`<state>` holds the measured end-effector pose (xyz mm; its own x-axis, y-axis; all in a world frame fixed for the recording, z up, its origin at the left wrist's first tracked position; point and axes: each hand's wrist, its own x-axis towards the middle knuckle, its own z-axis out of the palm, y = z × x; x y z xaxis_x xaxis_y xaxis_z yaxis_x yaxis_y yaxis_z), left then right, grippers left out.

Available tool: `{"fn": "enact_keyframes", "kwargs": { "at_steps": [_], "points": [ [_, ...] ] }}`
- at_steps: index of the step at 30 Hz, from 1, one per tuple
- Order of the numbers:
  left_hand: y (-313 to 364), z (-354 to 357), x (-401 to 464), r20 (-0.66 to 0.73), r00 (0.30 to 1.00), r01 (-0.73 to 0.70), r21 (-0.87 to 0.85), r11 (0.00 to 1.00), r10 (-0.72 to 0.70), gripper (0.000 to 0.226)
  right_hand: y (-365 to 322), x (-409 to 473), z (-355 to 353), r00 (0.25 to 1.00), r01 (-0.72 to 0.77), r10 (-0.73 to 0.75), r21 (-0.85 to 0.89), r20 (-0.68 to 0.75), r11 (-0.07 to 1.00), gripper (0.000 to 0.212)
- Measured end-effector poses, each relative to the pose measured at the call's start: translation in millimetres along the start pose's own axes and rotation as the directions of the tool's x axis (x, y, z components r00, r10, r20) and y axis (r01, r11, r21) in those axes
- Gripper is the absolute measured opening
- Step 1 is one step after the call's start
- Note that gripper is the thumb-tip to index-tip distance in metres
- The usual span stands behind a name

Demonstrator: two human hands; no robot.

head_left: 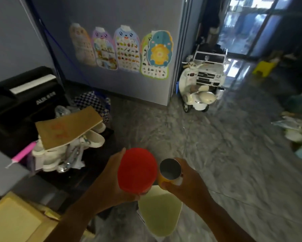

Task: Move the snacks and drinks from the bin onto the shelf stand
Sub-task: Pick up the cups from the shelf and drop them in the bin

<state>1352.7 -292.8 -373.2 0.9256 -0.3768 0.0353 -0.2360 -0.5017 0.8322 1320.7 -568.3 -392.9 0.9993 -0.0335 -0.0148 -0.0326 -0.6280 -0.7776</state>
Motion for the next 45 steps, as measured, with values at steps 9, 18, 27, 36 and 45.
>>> {"fn": "enact_keyframes", "kwargs": {
  "at_steps": [9,18,27,36,45],
  "points": [
    [-142,145,27,0.065,0.994,0.082,0.025,0.996,-0.083,0.145,164,0,86,0.983,-0.181,0.180,0.031,0.037,0.983,0.063],
    [-244,220,28,0.164,0.974,0.135,0.134,0.982,-0.156,0.144,264,9,162,0.943,-0.329,0.325,0.064,0.067,0.942,0.075],
    [-276,240,46,0.192,0.961,0.159,0.213,0.964,-0.201,0.130,282,13,166,0.931,-0.332,0.330,-0.014,0.154,0.943,0.085],
    [-196,154,45,0.012,0.989,0.142,0.255,0.956,-0.150,0.083,180,36,114,0.973,-0.176,0.196,-0.159,0.118,0.971,0.089],
    [-63,-48,-10,-0.377,0.925,0.190,0.367,0.911,-0.041,0.075,-55,90,55,0.954,0.280,-0.268,-0.080,0.133,0.957,0.089]
  ]
}}
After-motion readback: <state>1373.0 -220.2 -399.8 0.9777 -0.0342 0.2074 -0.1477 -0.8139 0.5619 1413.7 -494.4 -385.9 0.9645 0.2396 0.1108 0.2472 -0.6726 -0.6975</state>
